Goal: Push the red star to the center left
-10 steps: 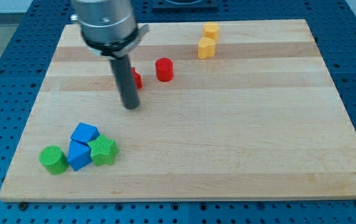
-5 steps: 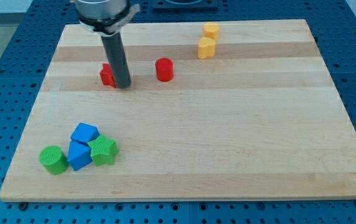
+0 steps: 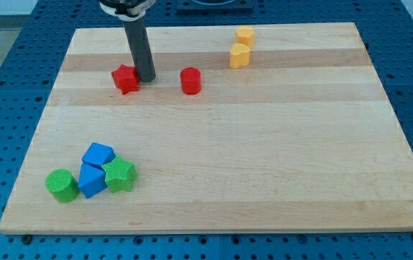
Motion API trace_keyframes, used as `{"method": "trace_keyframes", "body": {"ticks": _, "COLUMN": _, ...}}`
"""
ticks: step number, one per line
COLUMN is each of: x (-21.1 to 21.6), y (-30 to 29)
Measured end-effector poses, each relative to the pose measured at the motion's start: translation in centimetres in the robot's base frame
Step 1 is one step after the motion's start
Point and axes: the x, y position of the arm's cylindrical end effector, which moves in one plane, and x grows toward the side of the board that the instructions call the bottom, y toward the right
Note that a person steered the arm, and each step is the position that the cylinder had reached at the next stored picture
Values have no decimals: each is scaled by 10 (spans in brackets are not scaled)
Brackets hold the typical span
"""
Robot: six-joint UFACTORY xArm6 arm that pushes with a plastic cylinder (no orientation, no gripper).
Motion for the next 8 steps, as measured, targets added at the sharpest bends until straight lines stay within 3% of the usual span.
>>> {"method": "trace_keyframes", "body": {"ticks": 2, "x": -1, "y": -38}}
{"method": "trace_keyframes", "body": {"ticks": 5, "x": 36, "y": -76}}
{"method": "trace_keyframes", "body": {"ticks": 6, "x": 46, "y": -81}}
{"method": "trace_keyframes", "body": {"ticks": 8, "x": 23, "y": -55}}
